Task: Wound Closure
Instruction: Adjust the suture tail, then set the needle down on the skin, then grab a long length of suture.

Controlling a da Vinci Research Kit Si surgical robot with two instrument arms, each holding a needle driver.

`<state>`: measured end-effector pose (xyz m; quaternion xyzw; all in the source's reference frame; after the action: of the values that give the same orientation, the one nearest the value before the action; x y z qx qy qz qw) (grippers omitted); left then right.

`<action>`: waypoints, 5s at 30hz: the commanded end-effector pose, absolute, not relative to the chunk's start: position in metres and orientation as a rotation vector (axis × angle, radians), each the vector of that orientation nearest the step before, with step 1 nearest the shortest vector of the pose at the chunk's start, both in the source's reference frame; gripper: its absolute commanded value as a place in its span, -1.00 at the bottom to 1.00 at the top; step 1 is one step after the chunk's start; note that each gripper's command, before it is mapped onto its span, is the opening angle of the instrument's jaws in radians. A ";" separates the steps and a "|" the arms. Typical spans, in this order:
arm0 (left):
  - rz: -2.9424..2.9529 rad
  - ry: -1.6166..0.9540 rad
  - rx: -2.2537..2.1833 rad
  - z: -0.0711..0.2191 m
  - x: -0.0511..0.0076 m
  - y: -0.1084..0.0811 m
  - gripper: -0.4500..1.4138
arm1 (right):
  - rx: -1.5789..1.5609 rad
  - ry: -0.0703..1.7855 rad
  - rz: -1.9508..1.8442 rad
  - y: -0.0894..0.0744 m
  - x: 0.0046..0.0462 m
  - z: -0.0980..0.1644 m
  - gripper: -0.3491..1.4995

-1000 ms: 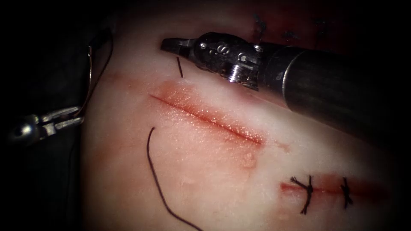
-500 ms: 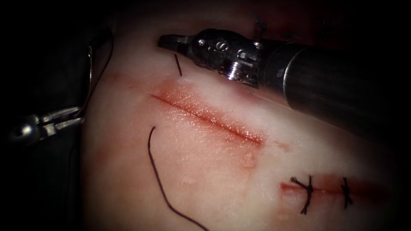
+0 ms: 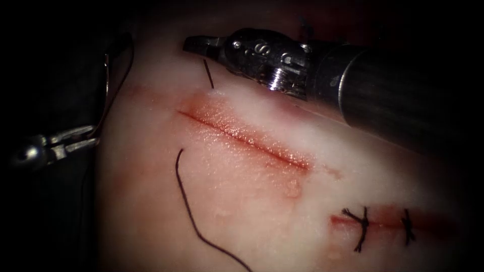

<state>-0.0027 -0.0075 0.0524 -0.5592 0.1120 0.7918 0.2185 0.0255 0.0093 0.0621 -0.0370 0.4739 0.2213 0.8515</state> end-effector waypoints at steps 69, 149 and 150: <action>2.337 0.068 -1.510 0.061 -0.0213 0.009 -0.89 | -0.170 1.044 0.480 0.001 0.0098 0.059 0.53; 2.779 1.004 -1.855 0.042 -0.0219 -0.018 0.26 | -0.182 1.022 0.435 0.000 0.0100 0.059 0.84; 2.775 1.034 -1.841 0.042 -0.0223 -0.018 0.26 | -0.182 1.022 0.435 0.000 0.0100 0.059 0.84</action>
<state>-0.0221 -0.0187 0.0417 -0.5172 0.2984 0.7830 -0.1744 0.0095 -0.0007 0.0585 -0.0855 0.4835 0.2068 0.8462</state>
